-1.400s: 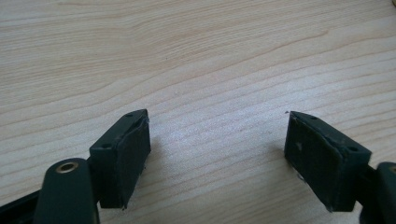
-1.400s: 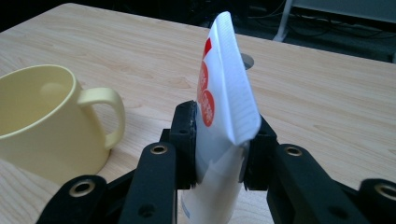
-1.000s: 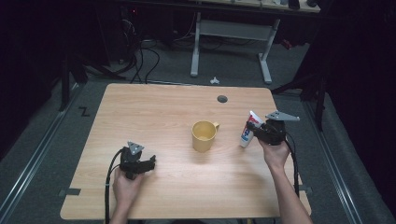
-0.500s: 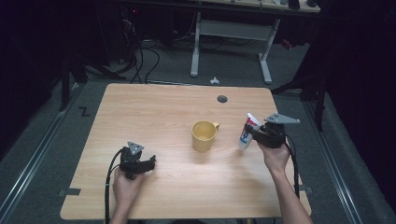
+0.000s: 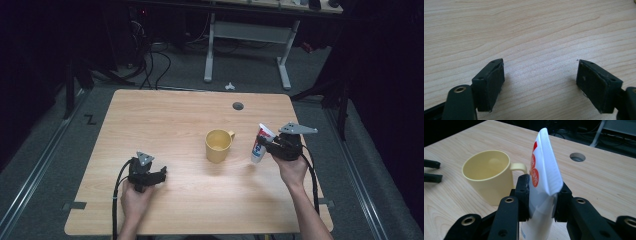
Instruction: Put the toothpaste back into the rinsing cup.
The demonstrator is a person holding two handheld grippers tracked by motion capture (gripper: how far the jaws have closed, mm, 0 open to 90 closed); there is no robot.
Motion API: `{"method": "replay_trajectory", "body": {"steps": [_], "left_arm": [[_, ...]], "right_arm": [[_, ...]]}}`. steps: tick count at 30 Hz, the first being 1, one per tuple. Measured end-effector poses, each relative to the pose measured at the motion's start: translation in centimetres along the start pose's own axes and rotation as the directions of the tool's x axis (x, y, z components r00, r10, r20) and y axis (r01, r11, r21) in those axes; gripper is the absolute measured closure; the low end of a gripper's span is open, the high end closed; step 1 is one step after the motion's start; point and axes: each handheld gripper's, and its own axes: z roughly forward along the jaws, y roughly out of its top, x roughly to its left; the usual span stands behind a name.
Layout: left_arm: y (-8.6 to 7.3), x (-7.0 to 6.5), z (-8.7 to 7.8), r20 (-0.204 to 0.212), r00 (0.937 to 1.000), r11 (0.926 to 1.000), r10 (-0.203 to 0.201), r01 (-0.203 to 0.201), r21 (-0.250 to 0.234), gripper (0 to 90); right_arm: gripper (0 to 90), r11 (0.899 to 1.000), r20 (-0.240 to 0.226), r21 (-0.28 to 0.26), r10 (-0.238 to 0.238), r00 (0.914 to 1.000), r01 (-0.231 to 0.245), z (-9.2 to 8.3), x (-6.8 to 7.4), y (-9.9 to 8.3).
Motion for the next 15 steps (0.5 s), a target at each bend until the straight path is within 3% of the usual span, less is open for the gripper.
{"method": "replay_trajectory", "body": {"steps": [15], "left_arm": [[0.0,0.0,0.0,0.000,1.0000,1.0000,0.000,0.000,0.000,22.9]], "right_arm": [[71.0,0.999,-0.063,-0.033,-0.040,0.9972,0.038,-0.9,1.6,1.4]]}}
